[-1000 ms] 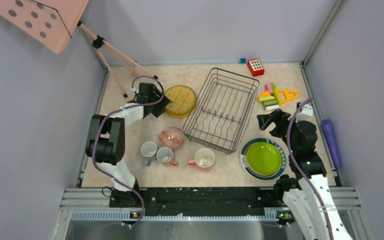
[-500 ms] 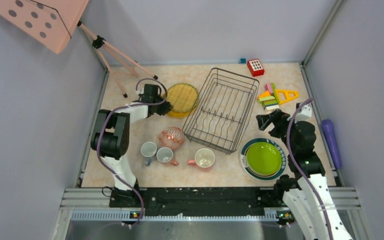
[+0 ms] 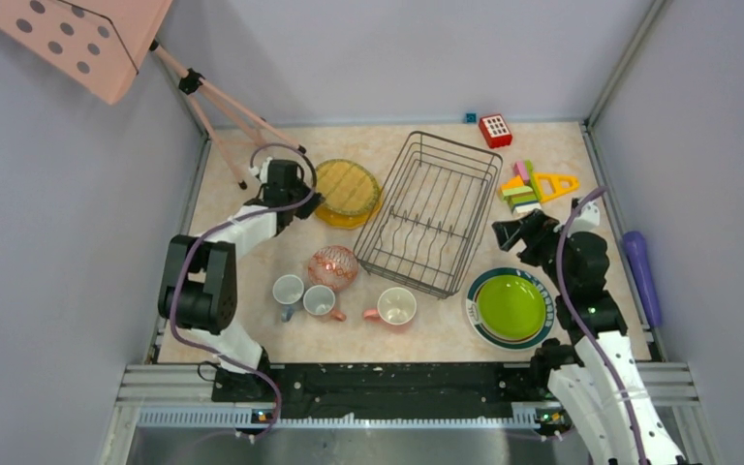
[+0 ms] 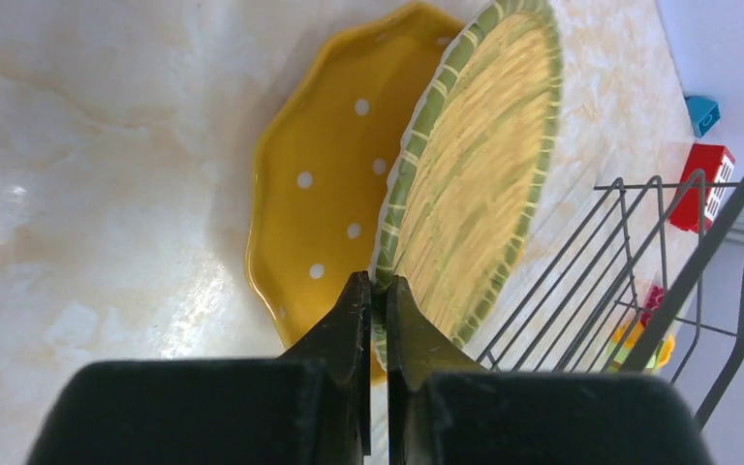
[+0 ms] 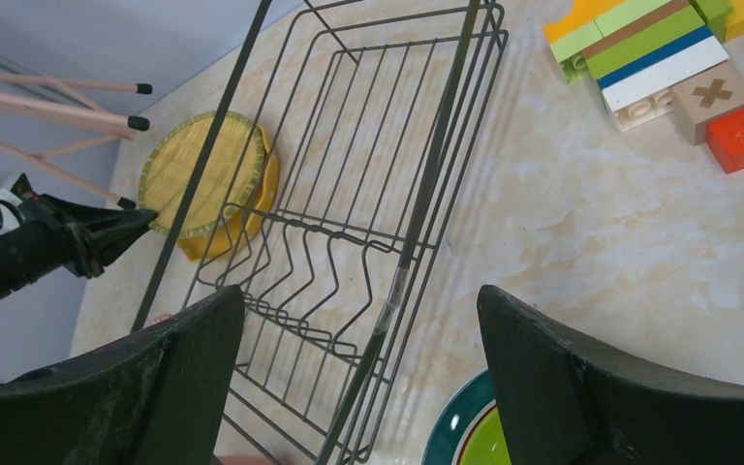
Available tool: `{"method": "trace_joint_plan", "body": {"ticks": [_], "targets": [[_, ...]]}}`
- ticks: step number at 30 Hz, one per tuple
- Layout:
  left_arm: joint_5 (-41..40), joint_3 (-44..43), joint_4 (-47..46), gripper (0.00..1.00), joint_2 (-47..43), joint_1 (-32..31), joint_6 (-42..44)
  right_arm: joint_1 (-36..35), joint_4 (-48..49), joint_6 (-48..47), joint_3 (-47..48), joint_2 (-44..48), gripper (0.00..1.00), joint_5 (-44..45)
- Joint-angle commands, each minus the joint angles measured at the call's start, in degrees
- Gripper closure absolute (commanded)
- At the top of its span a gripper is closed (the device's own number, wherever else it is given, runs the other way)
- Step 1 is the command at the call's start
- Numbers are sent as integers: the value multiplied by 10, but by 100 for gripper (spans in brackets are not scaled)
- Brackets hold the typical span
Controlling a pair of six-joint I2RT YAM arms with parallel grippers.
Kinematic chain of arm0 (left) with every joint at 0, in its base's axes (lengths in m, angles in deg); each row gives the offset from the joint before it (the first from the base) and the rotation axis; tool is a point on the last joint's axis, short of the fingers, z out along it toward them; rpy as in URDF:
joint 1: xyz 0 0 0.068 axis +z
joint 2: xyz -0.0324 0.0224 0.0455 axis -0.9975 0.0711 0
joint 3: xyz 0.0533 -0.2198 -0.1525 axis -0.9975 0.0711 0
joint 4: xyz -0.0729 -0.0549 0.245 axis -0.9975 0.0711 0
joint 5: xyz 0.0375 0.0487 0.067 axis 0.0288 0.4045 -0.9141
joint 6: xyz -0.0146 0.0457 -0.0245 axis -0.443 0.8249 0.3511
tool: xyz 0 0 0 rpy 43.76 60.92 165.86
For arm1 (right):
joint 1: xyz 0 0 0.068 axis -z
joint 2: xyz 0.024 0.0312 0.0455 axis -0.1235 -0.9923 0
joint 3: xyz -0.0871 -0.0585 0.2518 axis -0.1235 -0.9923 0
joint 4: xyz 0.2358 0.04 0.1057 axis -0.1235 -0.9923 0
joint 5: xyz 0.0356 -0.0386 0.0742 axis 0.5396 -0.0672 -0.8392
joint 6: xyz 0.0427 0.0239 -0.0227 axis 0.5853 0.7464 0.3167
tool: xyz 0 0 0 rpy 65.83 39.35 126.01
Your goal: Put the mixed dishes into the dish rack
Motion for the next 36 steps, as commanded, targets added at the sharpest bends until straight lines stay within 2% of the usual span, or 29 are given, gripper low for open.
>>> {"method": "trace_joint_plan", "body": {"ticks": [1, 6, 12, 19, 23, 29, 33, 36], "targets": [[-24, 2, 3, 100, -80, -1, 57, -5, 24, -6, 30, -12, 12, -10], [-39, 16, 23, 100, -158, 0, 118, -6, 32, -31, 49, -15, 11, -41], [-94, 66, 13, 100, -283, 0, 134, -6, 35, -28, 73, -34, 12, -88], [-94, 95, 20, 100, -415, 0, 152, -6, 60, -9, 106, -86, 13, -187], [-21, 93, 10, 100, -462, 0, 139, -6, 128, 45, 102, -118, 14, -256], [168, 78, -64, 100, -458, 0, 81, -15, 252, 117, 104, -196, 21, -352], [283, 65, -115, 100, -415, -2, 37, -36, 273, 106, 129, -219, 21, -353], [334, 68, -158, 100, -392, -16, 14, -46, 274, 95, 143, -222, 22, -336]]}}
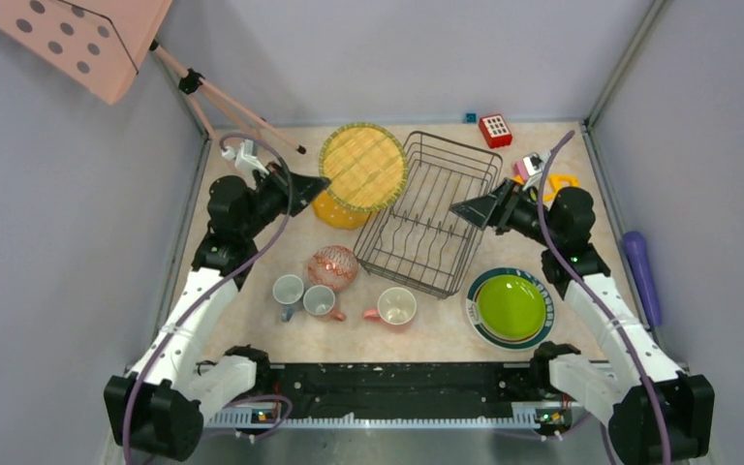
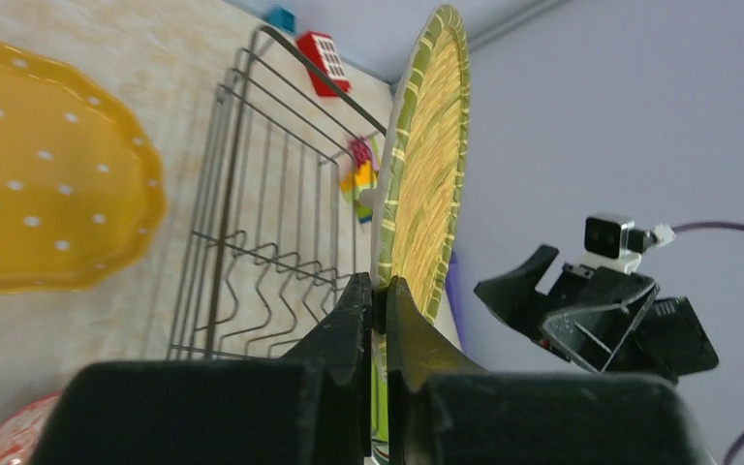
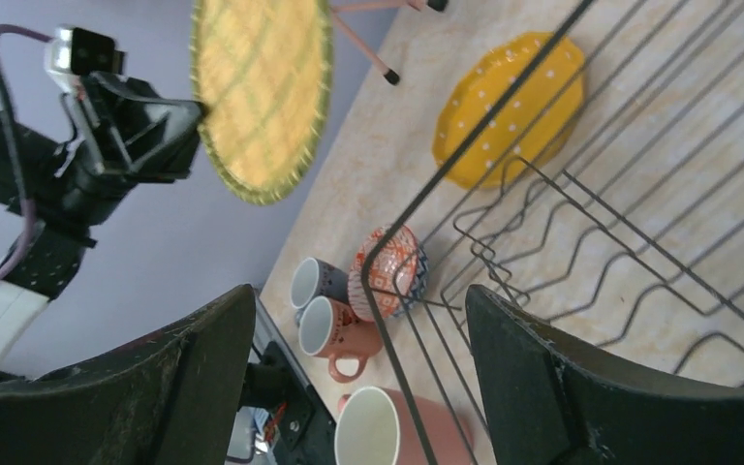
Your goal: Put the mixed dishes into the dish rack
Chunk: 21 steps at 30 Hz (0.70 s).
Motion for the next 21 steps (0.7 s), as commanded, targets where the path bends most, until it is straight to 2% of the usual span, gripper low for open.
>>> {"method": "trace_joint_plan", "body": {"ticks": [1, 5, 7, 21], "targets": [[130, -23, -133, 100, 25, -21, -57, -16, 66, -2, 54, 0, 23, -3], [131, -23, -152, 100, 39, -52, -57, -17, 75, 11, 58, -7, 32, 13], [133, -23, -162, 100, 44, -63, -56, -17, 77, 19, 58, -11, 33, 21], [135, -43, -141, 100, 77, -98, -23, -24, 91, 15, 60, -13, 34, 15]]}}
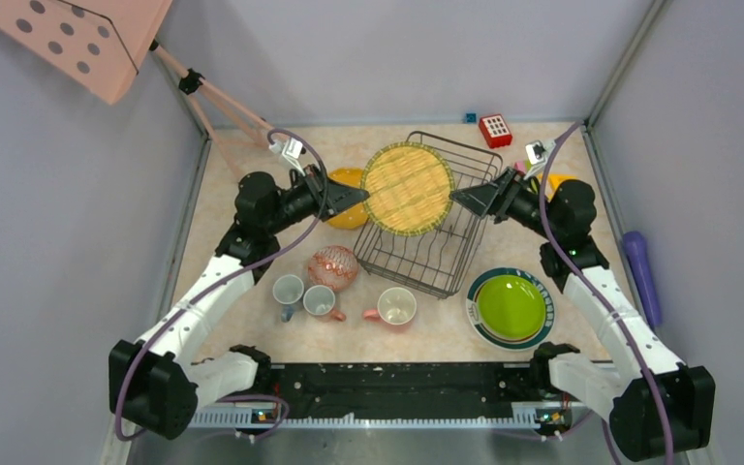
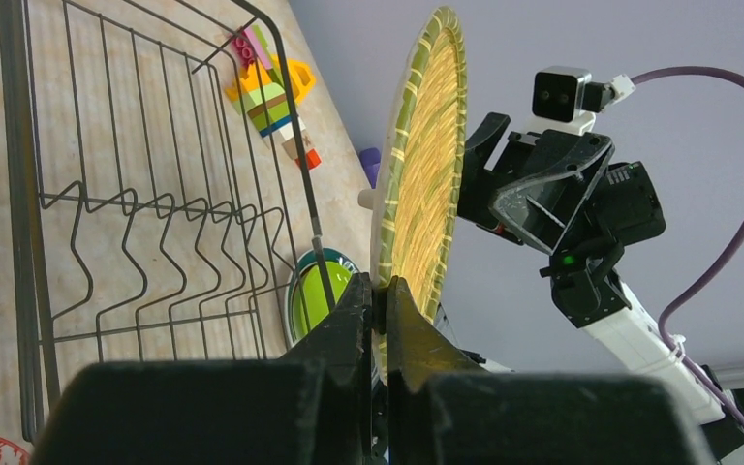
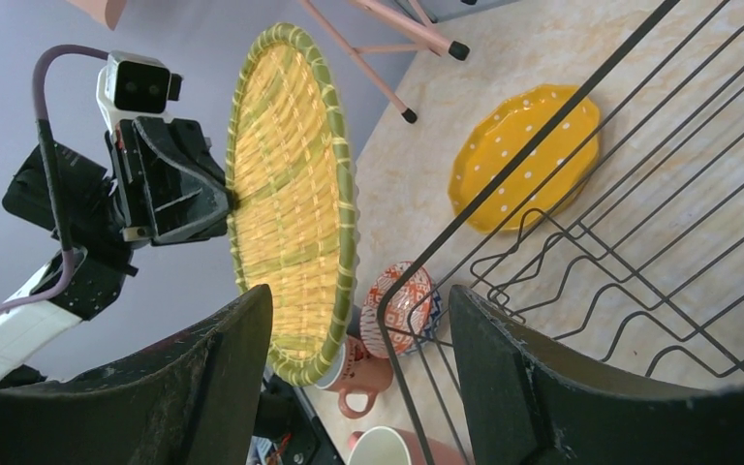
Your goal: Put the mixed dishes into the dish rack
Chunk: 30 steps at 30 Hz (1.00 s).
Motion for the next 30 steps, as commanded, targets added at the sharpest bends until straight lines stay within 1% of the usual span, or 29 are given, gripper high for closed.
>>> {"method": "trace_joint_plan", "body": {"ticks": [1, 5, 11, 13, 14, 16, 17, 18, 20, 21, 22, 25, 28, 30], "targets": [[2, -41, -34, 100, 0, -10, 18, -6, 30, -6, 24, 13, 34, 6], [-14, -51, 3, 100, 1, -22, 54, -6, 13, -26, 24, 21, 35, 24], [-6, -64, 13, 100, 11, -39, 67, -7, 10, -34, 38, 3, 38, -5], [-6, -67, 15, 100, 13, -41, 69, -6, 11, -34, 39, 1, 47, -7], [-7, -69, 17, 100, 14, -42, 72, -6, 11, -34, 39, 1, 49, -6], [-15, -74, 33, 100, 15, -45, 82, -6, 11, -36, 39, 1, 58, -4], [-20, -76, 42, 100, 15, -46, 89, -6, 10, -37, 38, 1, 58, -2], [-25, -79, 50, 100, 16, -48, 95, -6, 6, -38, 38, 0, 52, 6], [-36, -83, 67, 100, 16, -50, 107, -6, -20, -45, 41, 0, 23, 35], [-51, -87, 81, 100, 15, -53, 119, -6, -55, -56, 48, 2, 16, 63], [-74, -92, 104, 100, 12, -58, 135, -6, -77, -69, 51, 4, 14, 87], [-181, -114, 193, 100, 4, -88, 197, -6, -126, -94, 47, 18, 13, 172], [-320, -138, 259, 100, 4, -136, 252, -6, -138, -112, 30, 40, 13, 227], [-440, -155, 294, 100, 9, -172, 280, -6, -136, -120, 19, 55, 14, 244]]}}
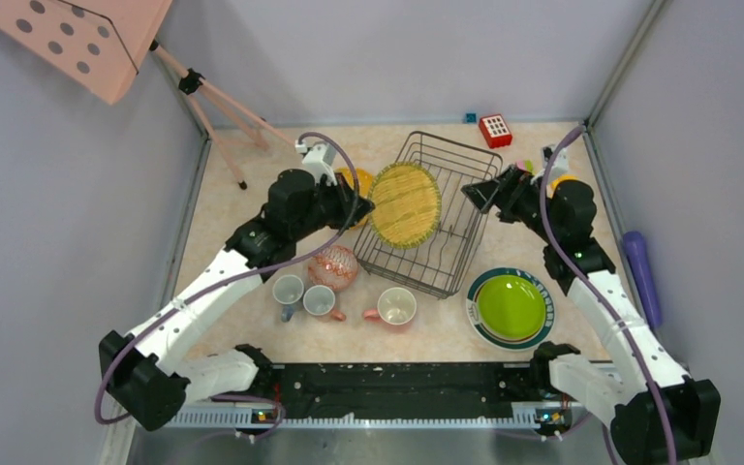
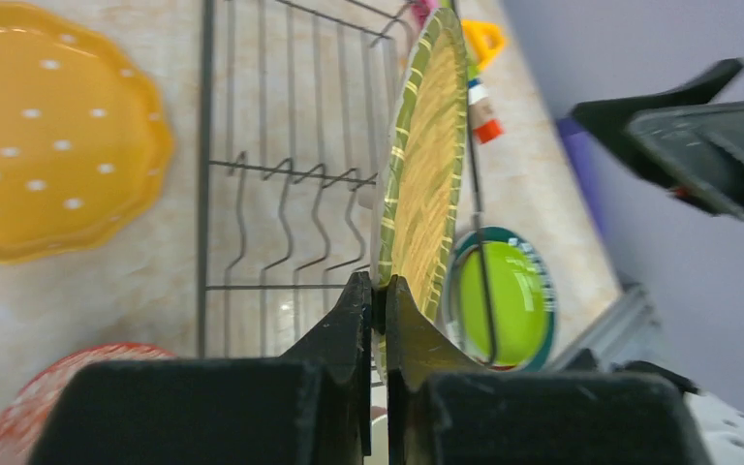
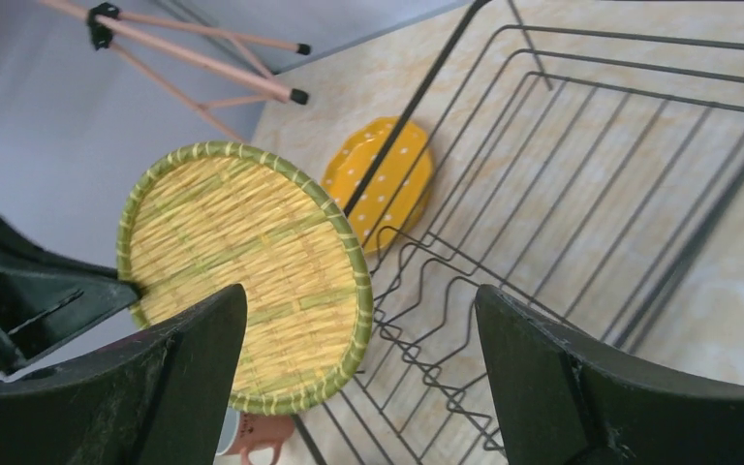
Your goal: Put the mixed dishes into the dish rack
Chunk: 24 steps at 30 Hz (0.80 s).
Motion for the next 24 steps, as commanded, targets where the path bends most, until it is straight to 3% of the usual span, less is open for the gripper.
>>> {"method": "trace_joint_plan", "body": {"ticks": [1, 6, 9, 15, 24], "targets": [[-281, -67, 80, 100, -6, -75, 97, -5, -15, -40, -5, 46, 14, 90], [-474, -118, 130, 100, 25, -157, 145, -5, -31, -56, -7, 58, 14, 108], [-539, -135, 137, 100, 42, -183, 165, -5, -31, -60, -9, 61, 14, 110], [-596, -155, 137, 100, 83, -213, 208, -5, -31, -67, -15, 66, 14, 114], [-557, -125, 81, 100, 95, -214, 230, -5, -51, -77, -18, 80, 15, 121]]}}
